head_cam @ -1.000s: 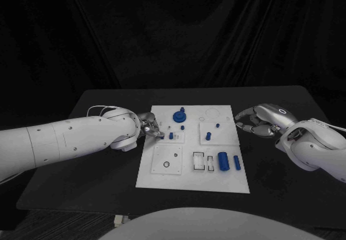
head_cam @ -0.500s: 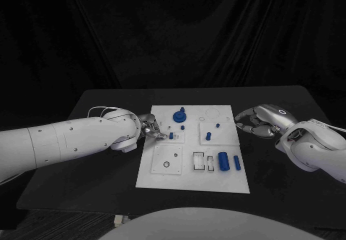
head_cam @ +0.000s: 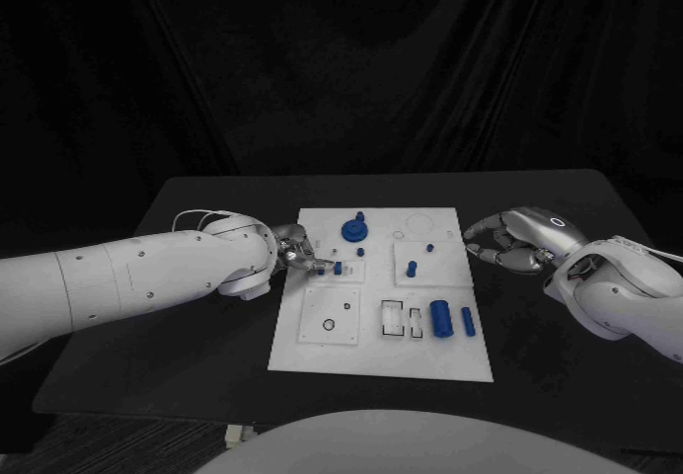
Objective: Assemble the parts on the task board
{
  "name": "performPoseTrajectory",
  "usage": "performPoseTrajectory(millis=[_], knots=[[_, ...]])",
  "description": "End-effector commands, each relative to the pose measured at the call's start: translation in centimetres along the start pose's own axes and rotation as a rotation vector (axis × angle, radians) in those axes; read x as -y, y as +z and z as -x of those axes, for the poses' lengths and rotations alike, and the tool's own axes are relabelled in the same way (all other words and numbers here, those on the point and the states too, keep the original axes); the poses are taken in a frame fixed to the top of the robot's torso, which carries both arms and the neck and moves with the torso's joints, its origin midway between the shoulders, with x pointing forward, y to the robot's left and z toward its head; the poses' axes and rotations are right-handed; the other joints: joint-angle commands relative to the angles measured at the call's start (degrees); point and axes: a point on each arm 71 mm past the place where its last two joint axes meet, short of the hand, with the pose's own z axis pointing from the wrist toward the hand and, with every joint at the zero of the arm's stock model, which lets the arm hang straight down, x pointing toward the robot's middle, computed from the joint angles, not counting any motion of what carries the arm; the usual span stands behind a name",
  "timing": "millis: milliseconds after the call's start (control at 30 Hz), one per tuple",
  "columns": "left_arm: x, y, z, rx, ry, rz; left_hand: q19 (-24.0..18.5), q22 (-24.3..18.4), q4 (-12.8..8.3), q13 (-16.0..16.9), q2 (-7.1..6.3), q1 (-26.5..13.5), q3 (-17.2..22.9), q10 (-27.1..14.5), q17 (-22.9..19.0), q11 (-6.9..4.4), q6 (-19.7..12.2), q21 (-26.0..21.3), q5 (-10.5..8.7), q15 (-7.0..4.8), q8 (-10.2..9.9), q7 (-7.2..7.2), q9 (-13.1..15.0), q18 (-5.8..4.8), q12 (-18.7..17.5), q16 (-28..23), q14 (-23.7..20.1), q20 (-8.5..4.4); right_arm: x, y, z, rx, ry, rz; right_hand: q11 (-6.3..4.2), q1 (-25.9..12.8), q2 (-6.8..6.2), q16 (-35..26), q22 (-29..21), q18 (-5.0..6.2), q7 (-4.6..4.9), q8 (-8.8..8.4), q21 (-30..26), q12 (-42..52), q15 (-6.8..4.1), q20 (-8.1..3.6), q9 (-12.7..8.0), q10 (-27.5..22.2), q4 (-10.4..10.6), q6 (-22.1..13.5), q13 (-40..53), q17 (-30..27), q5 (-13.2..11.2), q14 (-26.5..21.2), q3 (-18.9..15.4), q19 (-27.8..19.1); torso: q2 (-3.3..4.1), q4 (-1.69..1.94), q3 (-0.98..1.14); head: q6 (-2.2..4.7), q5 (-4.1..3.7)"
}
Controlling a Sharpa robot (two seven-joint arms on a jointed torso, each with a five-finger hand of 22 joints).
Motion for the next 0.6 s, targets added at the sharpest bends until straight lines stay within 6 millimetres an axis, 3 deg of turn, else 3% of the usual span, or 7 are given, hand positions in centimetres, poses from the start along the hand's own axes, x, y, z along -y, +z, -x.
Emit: performPoseTrajectory(millis=[33, 233, 300, 467, 600], knots=[[0.0, -0.1, 0.0, 0.008, -0.007, -0.013, 1.29, 12.17, 0.14, 15.09, 0.18, -1.23, -1.40, 5.87, 15.08, 0.12, -0.48, -0.33, -0.03, 0.18, 0.63, 0.08, 0.31, 0.50, 0.20, 0.15, 6.06, 0.27, 0.1, -0.1, 0.0, 0.004, 0.002, -0.012, 0.31, 0.10, -0.22, -0.21, 9.13, 0.73, -0.11, 0.00, -0.31, 0.15, 0.16, 0.02, -0.07, 6.10, 0.11, 0.06, 15.10, 12.64, 0.38, 5.27, 0.29, -0.20, 0.00, 0.00, 0.01, -0.01, 0.04], [-0.2, -0.4, 0.4, 0.048, -0.026, -0.049, 1.49, 12.28, 0.19, 15.09, 0.73, -3.45, -4.04, 5.87, 15.08, 0.07, -0.41, -0.01, -0.78, 0.16, 1.74, -0.03, 1.29, 0.42, 0.20, 0.15, 6.06, 0.28, 0.2, -0.2, 0.0, 0.005, 0.001, -0.015, 0.31, 0.01, -0.28, -0.22, 9.12, 0.74, -0.10, -0.02, -0.45, 0.15, 0.14, 0.00, -0.14, 6.10, 0.02, 0.06, 15.10, 12.64, 0.36, 5.27, 0.44, -0.21, 0.01, -0.01, -0.01, -0.01, 0.11], [-0.1, -0.6, 0.9, 0.077, -0.035, -0.080, 1.68, 12.37, 0.14, 15.09, 1.03, -3.61, -5.38, 5.87, 15.08, -0.19, -0.04, 0.28, -0.76, -0.05, 3.47, -0.38, 2.91, 0.37, 0.20, 0.15, 6.06, 0.12, 0.2, -0.2, 0.1, 0.008, 0.001, -0.015, 0.31, 0.01, -0.28, -0.22, 9.12, 0.74, -0.10, -0.02, -0.45, 0.15, 0.14, 0.00, -0.14, 6.10, 0.02, 0.06, 15.10, 12.64, 0.36, 5.27, 0.44, -0.21, -0.01, -0.01, -0.01, -0.01, 0.12], [0.7, -1.3, 3.6, 0.203, -0.052, -0.182, 2.49, 12.80, 0.32, 15.09, 0.80, -7.67, -11.04, 5.87, 15.08, -0.56, -0.75, 1.63, -1.67, -0.43, 6.34, -0.67, 6.21, 0.03, 0.20, 0.15, 6.06, -0.28, 0.3, -0.5, 0.3, 0.019, 0.002, -0.020, 0.32, 0.00, -0.28, -0.25, 9.11, 0.75, -0.10, 0.00, -0.47, 0.15, 0.14, 0.00, -0.14, 6.10, 0.02, 0.09, 15.10, 12.62, 0.36, 5.27, 0.44, -0.21, 0.01, -0.01, -0.01, -0.01, 0.42], [1.4, -2.1, 6.3, 0.299, -0.099, -0.255, 3.63, 13.51, 0.28, 15.09, 0.25, -11.86, -16.25, 5.87, 15.08, -0.83, -1.36, 3.77, -2.00, -0.75, 7.02, -0.85, 7.40, -0.50, 0.20, 0.15, 6.06, -0.65, 0.5, -0.8, 0.5, 0.026, 0.001, -0.028, 0.31, -0.01, -0.30, -0.20, 9.13, 0.73, -0.11, 0.02, -0.41, 0.15, 0.14, 0.00, -0.13, 6.10, 0.01, 0.14, 15.10, 12.66, 0.35, 5.28, 0.44, -0.19, 0.01, -0.01, -0.01, -0.01, 0.53]])
